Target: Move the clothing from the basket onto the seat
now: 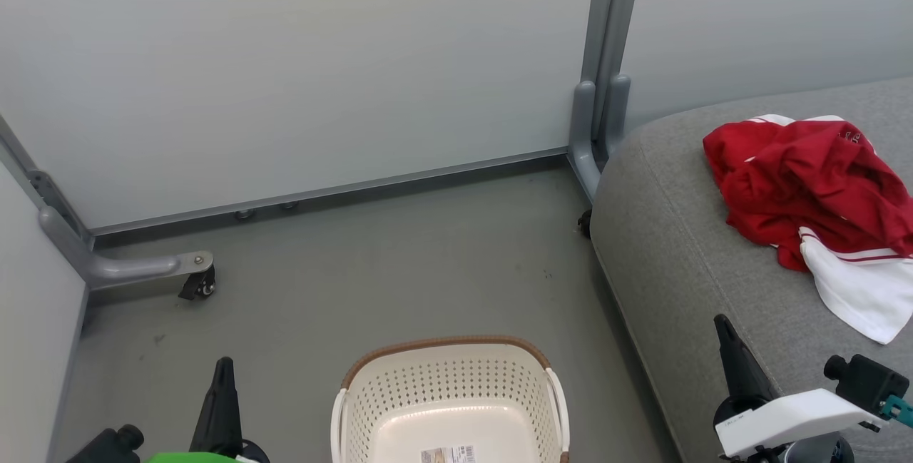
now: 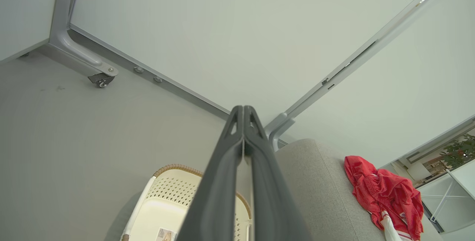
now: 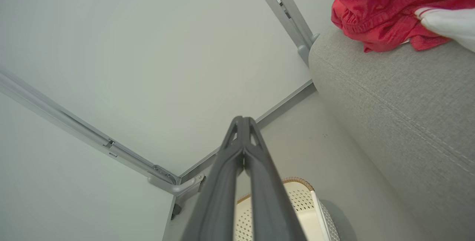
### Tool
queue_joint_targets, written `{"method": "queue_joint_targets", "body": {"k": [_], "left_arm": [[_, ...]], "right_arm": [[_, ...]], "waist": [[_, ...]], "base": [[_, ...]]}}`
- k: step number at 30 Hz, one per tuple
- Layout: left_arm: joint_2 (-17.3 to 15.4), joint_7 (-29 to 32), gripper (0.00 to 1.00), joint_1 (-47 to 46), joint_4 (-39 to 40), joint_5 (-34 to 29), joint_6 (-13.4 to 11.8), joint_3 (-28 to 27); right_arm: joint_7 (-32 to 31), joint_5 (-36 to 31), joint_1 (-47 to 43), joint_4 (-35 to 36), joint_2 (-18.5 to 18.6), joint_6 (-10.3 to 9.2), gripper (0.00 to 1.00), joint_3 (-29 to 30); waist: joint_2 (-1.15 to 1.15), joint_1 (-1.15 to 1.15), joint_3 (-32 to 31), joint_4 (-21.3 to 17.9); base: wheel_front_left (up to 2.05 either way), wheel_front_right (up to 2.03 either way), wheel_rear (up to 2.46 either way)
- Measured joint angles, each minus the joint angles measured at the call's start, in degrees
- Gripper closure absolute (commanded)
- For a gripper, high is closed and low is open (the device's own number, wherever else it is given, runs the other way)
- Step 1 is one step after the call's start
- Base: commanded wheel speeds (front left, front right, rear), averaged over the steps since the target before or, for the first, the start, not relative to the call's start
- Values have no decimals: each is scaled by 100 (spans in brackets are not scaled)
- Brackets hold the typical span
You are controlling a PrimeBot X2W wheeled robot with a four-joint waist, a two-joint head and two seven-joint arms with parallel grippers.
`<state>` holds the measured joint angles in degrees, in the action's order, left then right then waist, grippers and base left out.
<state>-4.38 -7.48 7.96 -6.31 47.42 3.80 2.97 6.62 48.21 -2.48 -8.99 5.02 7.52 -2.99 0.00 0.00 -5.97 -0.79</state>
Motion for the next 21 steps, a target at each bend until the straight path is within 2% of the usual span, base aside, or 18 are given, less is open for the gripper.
{"method": "queue_joint_targets", "body": {"k": [21], "left_arm": [[-21, 352, 100, -428, -233, 1510, 120, -183]], "right_arm": [[-363, 1447, 257, -154, -16, 0, 100, 231]], "waist": [[0, 0, 150, 19]], "base": [[0, 0, 0]]}}
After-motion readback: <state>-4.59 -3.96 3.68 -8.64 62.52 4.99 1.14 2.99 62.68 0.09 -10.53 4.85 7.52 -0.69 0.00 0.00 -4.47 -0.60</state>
